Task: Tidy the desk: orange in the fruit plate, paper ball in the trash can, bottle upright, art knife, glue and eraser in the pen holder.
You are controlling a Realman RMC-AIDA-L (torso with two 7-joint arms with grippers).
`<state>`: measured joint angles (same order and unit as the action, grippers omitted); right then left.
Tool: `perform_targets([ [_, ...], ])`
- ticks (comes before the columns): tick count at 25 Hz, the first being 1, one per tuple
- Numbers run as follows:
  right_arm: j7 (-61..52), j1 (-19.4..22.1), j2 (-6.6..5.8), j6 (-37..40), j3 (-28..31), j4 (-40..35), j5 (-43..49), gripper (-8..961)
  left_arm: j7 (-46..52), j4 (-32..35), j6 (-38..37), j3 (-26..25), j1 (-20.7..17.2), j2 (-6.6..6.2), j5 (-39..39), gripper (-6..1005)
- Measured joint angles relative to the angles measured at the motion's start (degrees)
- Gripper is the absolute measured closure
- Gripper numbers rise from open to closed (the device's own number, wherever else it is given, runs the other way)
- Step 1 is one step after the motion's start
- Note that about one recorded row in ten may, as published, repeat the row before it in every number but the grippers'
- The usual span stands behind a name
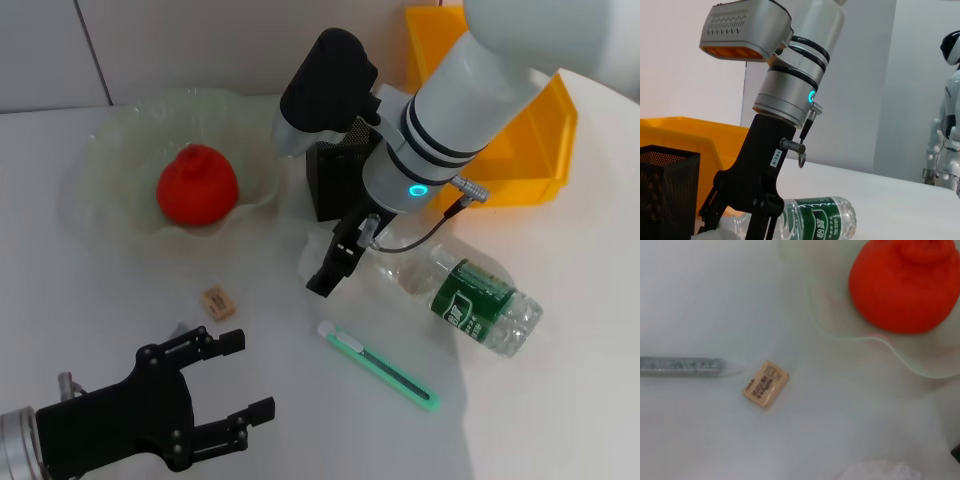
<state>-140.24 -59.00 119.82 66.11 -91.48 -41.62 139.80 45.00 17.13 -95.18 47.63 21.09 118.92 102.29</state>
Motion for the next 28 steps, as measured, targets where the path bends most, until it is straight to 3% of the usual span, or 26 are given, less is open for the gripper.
perform_targets([
  [11, -0.5, 0.1, 0.06, 0.9, 0.0, 0.0, -0.3, 237, 0.0, 0.0, 0.0, 0.0, 0.0, 0.09, -0.1, 228],
  [15, -0.7, 0.7, 0.06, 2.5, 0.6, -1.3, -0.4, 367, 0.0, -0.1, 0.0, 0.0, 0.0, 0.09, -0.1, 229],
  [20, -2.9, 4.0, -0.44, 8.5, 2.5, -10.5, 0.1, 459, 0.0, -0.1, 0.0, 0.0, 0.0, 0.09, -0.1, 231],
  [21, -3.5, 6.1, -0.52, 12.1, 5.4, -16.6, 1.5, 461, 0.0, -0.1, 0.0, 0.0, 0.0, 0.09, -0.1, 231],
  [25, -4.2, 8.5, -0.57, 16.6, 11.0, -25.0, 4.5, 469, -0.2, -0.1, 0.0, 0.0, 0.0, 0.08, -0.1, 232],
  [26, -4.5, 9.8, -0.63, 19.1, 15.4, -30.3, 6.5, 470, -0.3, -0.1, 0.0, 0.0, 0.1, 0.09, -0.1, 232],
  [28, -4.5, 10.3, -0.66, 20.0, 17.2, -32.3, 7.1, 471, -0.3, -0.1, 0.0, 0.0, 0.1, 0.09, -0.1, 233],
])
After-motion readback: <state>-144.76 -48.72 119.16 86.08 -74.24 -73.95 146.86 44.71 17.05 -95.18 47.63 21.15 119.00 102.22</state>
